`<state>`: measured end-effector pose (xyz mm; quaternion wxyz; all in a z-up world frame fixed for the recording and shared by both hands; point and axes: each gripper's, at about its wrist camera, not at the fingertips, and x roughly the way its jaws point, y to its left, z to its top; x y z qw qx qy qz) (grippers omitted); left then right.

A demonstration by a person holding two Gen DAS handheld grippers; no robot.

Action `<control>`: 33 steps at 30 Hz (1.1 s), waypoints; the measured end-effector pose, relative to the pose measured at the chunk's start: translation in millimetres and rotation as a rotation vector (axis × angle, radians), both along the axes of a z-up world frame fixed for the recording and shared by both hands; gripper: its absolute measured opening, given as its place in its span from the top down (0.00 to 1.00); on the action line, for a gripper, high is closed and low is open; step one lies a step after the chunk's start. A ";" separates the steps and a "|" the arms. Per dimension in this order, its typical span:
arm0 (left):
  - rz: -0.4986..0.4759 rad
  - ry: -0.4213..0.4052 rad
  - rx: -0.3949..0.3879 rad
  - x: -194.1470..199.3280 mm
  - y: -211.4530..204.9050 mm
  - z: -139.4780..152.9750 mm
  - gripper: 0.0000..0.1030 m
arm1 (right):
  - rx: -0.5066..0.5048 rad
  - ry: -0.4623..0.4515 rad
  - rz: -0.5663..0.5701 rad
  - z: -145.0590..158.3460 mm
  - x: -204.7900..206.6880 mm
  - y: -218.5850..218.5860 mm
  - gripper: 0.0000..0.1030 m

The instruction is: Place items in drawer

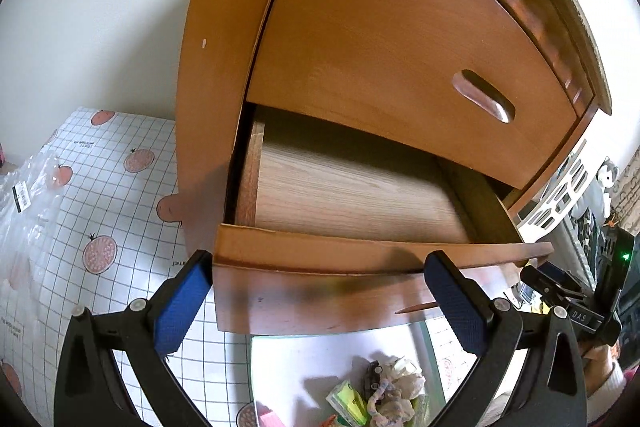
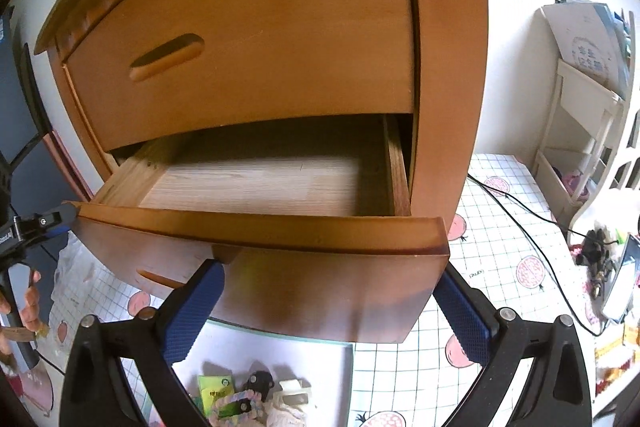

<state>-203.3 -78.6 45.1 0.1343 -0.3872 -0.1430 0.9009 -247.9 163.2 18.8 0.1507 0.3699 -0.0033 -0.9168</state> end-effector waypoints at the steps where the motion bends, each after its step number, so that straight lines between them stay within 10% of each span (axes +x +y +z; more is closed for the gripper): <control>1: 0.005 -0.009 0.000 -0.6 -0.4 0.7 0.00 | 0.003 -0.006 -0.003 -0.2 -0.9 -2.1 0.00; 18: 0.054 0.011 -0.071 54.5 20.5 11.2 0.00 | -0.081 0.024 -0.052 73.4 86.1 50.8 0.00; 33: 0.066 -0.288 -0.162 83.2 27.8 -84.9 0.00 | 0.009 -0.193 -0.008 -17.5 125.1 -1.0 0.00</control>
